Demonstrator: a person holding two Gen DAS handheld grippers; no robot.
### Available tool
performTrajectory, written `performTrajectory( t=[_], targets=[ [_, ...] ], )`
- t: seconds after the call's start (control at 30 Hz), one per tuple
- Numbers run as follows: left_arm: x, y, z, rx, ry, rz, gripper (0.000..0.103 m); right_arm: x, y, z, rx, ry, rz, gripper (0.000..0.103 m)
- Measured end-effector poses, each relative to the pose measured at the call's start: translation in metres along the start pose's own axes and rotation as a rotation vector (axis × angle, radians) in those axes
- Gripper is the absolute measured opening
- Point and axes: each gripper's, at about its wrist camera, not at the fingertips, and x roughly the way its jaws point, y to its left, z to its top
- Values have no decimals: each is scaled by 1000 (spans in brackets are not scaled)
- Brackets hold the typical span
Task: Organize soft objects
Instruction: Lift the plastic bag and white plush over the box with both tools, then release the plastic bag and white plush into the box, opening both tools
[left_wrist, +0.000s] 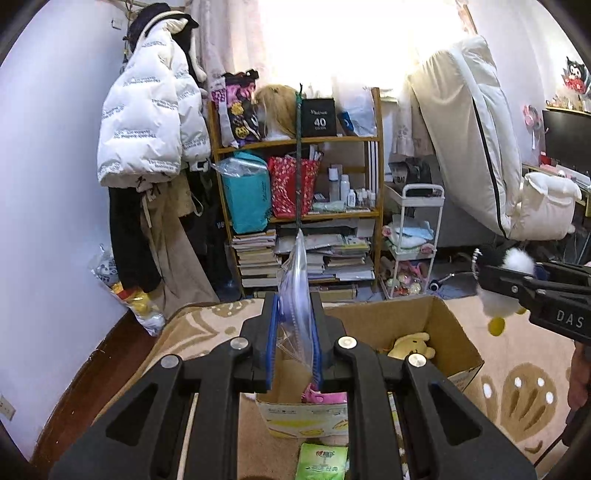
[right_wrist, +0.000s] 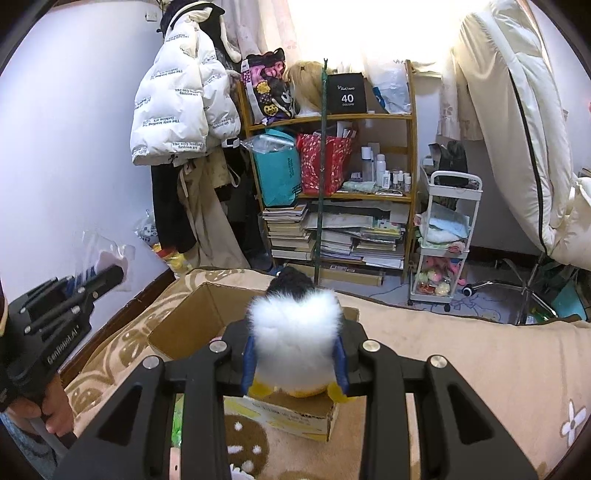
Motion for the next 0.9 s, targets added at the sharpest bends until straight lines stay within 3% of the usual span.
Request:
performTrajectory(
  t=[0.47,0.63,0.9],
  targets=[
    [46,-14,-27,32,146,-29,17,52,-8,-27,28,136,1,36],
    [51,-19,-31,48,168,-39,17,61,-9,-33,29,170,-10,36],
    [51,-21,-33,43,189,-27,26,64,-15,-37,54,206,6,41]
  ],
)
